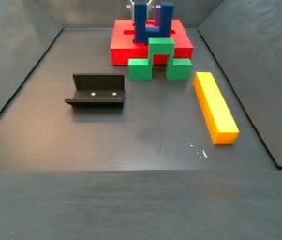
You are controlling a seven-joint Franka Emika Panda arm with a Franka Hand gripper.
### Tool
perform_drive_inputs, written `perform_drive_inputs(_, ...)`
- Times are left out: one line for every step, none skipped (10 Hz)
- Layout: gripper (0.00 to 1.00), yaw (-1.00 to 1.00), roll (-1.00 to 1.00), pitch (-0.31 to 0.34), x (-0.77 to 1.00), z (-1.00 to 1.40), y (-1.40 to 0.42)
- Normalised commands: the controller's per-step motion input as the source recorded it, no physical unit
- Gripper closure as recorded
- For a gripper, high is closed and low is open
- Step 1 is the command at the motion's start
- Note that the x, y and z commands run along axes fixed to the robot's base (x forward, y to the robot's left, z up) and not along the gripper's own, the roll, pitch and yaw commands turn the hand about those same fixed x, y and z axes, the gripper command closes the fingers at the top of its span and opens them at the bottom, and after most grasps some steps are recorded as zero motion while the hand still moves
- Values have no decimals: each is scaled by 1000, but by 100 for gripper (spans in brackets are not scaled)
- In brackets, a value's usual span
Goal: Pick up the blue object. Move up. Place the blue object on the fixture. Regrasp the blue object. Move to above the board. Insert the blue object.
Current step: Insert the blue object.
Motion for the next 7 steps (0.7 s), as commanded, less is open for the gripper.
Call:
perform_drive_inputs(100, 0, 0, -34, 126, -283, 0)
perform_drive_inputs(100, 0, 10, -23, 217, -329, 0)
perform_drive_inputs(100, 0, 44, 0, 177, -331, 0)
perform_drive_inputs(100, 0, 113, -29, 37, -443, 0)
perform_drive_inputs(100, 0, 193, -59, 0, -566, 0)
perform_drive_inputs(100, 0, 249, -14, 0, -614, 0)
perform_drive_inputs(100, 0, 294, 0, 0, -606, 0)
